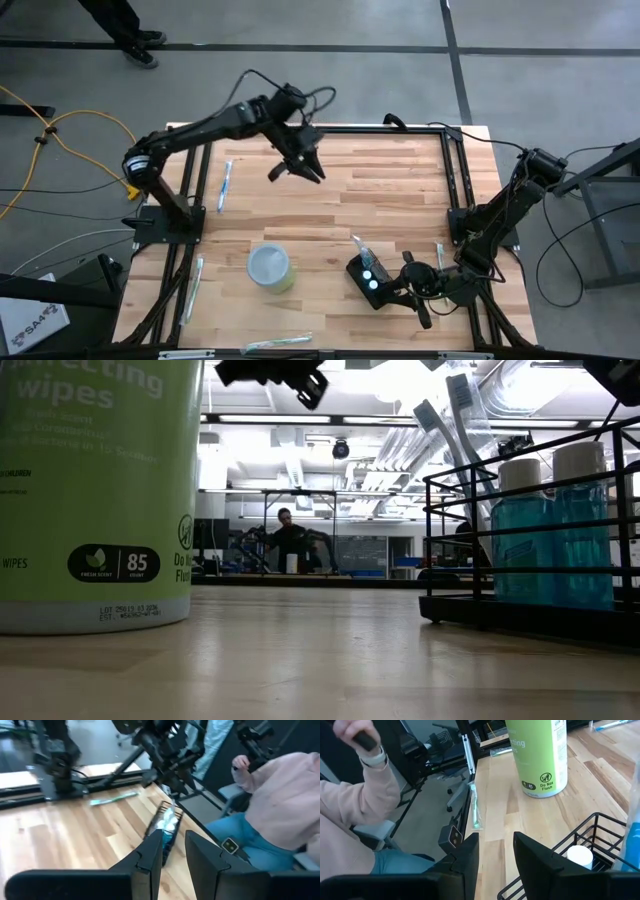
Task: Pick & Place toothbrushing station
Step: Put the blue toothbrush into the black mesh organizer
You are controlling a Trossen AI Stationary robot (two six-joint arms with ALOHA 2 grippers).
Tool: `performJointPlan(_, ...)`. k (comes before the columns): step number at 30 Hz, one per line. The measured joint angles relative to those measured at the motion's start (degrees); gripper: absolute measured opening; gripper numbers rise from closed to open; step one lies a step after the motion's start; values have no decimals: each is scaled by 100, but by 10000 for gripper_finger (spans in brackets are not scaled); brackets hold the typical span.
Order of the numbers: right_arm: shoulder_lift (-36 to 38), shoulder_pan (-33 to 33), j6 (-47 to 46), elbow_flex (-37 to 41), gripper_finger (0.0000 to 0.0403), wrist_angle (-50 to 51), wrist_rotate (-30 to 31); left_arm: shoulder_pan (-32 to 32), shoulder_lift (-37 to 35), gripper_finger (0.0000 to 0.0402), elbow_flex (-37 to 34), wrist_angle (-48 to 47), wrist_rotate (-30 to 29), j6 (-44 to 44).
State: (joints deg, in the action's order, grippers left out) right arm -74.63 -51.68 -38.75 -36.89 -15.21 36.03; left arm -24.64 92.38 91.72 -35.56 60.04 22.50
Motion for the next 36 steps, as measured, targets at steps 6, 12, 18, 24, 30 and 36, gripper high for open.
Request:
performJointPlan(6, 0, 0, 141, 1, 113, 1, 2, -379, -594, 80, 2, -495, -1022, -302)
performJointPlan(12, 0, 5, 152, -1, 113, 2, 2, -649, -1173, 80, 2, -1207, -2138, -939)
performJointPlan(18, 0, 7, 152, 0, 113, 14, 2, -676, -1608, 80, 2, -2038, -3836, -1727)
performJointPlan(24, 0, 7, 141, 1, 113, 79, -15, -512, -1870, 80, 2, -2400, -5290, -2533)
performJointPlan(30, 0, 7, 115, 1, 113, 178, -17, -273, -1845, 80, -2, -3183, -5443, -2674)
performJointPlan(36, 0, 7, 110, 1, 113, 178, -20, -23, -1586, 80, -13, -3817, -5499, -3112)
